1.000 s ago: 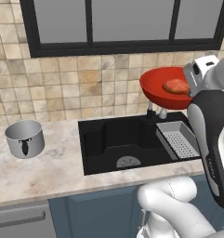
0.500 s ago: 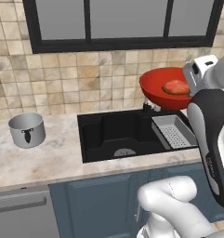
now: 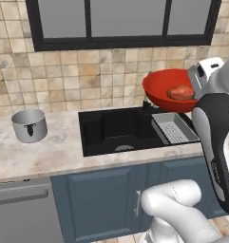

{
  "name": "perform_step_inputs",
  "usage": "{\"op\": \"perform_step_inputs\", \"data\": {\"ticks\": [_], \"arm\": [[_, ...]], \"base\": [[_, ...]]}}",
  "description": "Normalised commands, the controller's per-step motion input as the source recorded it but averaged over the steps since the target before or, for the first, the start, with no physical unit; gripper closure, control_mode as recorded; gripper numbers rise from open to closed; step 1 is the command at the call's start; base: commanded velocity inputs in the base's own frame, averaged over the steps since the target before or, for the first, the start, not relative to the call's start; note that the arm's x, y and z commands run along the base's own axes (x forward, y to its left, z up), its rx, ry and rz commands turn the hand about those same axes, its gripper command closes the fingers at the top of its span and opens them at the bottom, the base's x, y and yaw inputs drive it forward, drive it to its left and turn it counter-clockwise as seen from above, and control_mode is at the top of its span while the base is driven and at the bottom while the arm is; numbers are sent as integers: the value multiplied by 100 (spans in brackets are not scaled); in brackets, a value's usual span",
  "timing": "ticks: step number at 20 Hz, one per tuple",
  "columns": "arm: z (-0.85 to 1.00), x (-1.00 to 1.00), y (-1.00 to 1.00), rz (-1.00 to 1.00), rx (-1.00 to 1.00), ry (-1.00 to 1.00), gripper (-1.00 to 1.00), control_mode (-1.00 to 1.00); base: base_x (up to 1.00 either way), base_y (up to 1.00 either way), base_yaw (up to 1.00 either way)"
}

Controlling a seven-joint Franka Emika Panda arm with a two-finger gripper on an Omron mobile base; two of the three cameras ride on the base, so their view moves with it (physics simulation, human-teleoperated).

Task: Pick the sweet potato from the sink and place it in the bowl. Then pick the bowl and place it in the microwave. Then close the microwave door and press the start button.

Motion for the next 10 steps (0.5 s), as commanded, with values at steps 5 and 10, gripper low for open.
{"op": "perform_step_inputs", "data": {"ticks": [5, 10], "arm": [[0, 0, 0, 0, 0, 0, 100, 100], [0, 0, 0, 0, 0, 0, 100, 100]], "base": [[-11, 0, -27], [-26, -5, -74]]}}
